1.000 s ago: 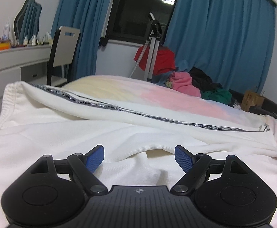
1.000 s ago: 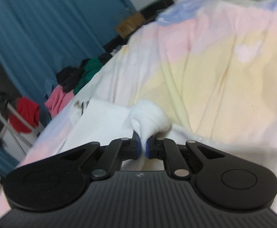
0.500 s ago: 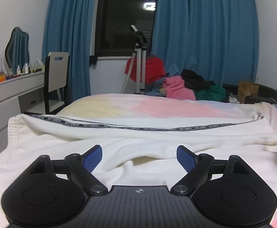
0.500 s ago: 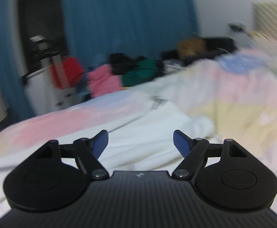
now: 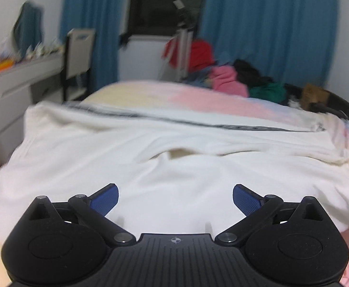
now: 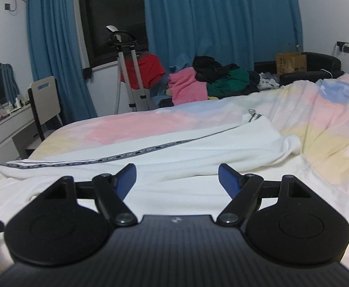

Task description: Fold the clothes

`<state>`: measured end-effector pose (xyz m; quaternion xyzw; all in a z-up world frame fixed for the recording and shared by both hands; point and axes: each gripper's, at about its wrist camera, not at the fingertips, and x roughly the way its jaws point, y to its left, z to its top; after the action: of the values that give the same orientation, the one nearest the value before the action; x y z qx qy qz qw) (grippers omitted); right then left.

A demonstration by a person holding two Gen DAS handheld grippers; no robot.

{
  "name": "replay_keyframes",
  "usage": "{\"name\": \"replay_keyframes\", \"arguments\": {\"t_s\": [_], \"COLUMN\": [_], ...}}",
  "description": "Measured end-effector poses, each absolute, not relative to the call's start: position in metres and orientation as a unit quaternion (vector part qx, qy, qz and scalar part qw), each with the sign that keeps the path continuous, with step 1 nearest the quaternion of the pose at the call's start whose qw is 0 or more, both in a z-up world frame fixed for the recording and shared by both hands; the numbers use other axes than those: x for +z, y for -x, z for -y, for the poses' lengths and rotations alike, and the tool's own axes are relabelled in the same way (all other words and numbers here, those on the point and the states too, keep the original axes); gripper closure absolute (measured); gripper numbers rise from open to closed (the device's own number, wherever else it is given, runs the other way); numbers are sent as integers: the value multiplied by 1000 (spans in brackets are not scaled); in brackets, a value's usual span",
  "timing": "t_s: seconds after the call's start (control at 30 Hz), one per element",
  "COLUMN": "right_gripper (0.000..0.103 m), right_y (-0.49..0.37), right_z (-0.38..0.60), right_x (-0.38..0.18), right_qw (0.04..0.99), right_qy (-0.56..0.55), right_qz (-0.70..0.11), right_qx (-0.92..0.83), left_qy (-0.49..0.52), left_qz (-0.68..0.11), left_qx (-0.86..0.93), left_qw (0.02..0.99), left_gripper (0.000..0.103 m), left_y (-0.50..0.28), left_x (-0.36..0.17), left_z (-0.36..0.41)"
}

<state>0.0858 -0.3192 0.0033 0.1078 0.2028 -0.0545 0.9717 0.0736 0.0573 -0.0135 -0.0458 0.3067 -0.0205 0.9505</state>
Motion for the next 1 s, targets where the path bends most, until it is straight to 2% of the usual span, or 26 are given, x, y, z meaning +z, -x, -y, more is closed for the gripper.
{"name": "replay_keyframes", "arguments": {"t_s": [0.2, 0.43, 0.63, 0.77, 0.9, 1.0], "right_gripper": [26, 26, 26, 25, 23, 23], "right_y": [-85, -78, -52, -22, -8, -12], "right_z": [334, 375, 422, 455, 477, 485], "right_x": [-5, -18, -29, -42, -70, -96], "right_qw": [963, 934, 886, 840, 784, 743], "right_qy": [-141, -219, -315, -394, -469, -520], "right_qz": [-216, -228, -205, -173, -184, -215], "right_qx": [-82, -164, -273, -331, -363, -361], "left_qy": [171, 369, 458, 511, 541, 554], "left_qz": [-343, -332, -326, -343, -350, -337], "left_qx": [75, 215, 224, 187, 155, 121], "left_qw": [921, 841, 796, 766, 749, 751], "left_gripper": [0, 4, 5, 15, 16, 29], "left_y": [-68, -39, -20, -19, -23, -24], "left_x": [-12, -17, -28, -46, -61, -64], "left_z": [-138, -258, -320, -337, -333, -327]}}
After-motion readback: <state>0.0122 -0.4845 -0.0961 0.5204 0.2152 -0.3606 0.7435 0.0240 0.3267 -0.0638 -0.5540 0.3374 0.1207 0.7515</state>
